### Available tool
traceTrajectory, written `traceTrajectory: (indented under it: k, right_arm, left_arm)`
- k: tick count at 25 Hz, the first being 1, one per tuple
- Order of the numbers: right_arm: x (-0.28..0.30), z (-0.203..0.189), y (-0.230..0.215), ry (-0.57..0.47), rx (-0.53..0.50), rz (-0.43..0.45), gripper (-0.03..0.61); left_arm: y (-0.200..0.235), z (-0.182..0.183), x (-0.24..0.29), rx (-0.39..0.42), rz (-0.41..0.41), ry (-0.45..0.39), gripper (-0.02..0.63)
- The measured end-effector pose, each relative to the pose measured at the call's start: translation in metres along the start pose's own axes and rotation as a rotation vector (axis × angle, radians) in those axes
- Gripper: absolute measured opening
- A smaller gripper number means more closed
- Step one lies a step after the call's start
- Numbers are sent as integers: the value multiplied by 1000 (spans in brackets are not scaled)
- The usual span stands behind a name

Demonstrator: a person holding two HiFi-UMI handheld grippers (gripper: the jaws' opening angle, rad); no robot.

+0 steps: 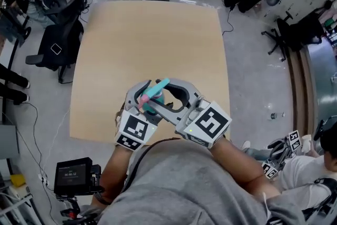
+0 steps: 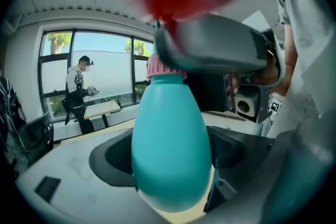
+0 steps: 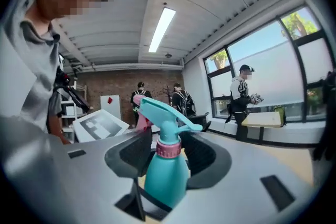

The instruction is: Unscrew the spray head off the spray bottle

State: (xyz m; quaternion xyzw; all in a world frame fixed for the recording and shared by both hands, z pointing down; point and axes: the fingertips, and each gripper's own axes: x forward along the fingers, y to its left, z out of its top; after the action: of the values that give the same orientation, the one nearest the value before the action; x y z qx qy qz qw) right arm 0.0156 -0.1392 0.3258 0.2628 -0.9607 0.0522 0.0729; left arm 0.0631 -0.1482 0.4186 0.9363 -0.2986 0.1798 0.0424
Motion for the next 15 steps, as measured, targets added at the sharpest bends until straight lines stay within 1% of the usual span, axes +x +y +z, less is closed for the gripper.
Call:
traceTrajectory:
  k: [1,2,3,4,6,8,10,11,12,13,15]
  right_arm:
    - [2,-3,-1,20,-19,-28,184]
    - [3,-6,-2,38,-17,-48,183]
    - [3,-8,-2,43,-3,-52,162]
    - [2,-7,0,32,13,-39,151]
    - [0,-2,8,-7,30,29,141]
    - [-4,4,18,-40,26,127,140]
    - [-9,11,26,-71,9,231,141]
    - [-11,15,27,-86,3,271,140]
    - [-14,20,25,-99,1,295,140]
    - [-18,24,19,-110,1,298,140]
    - [-26,36,3,-139,12,272,141]
  left_arm:
    - [-4,0,2,16,7,5,394]
    - [-8,-1,4,27,6,4,394]
    - [-13,0,4,35,-5,-3,394]
    - [-17,1,3,42,-29,-19,394]
    - [-26,5,-2,60,-113,-63,394]
    - [-37,5,-8,74,-223,-94,394]
    - [-46,1,-14,68,-325,-121,394]
    - [-48,-2,-16,56,-362,-134,394]
    - [-49,-6,-18,45,-384,-144,394]
    - [-48,-10,-18,38,-389,-148,394]
    - [-41,-25,-15,36,-355,-151,394]
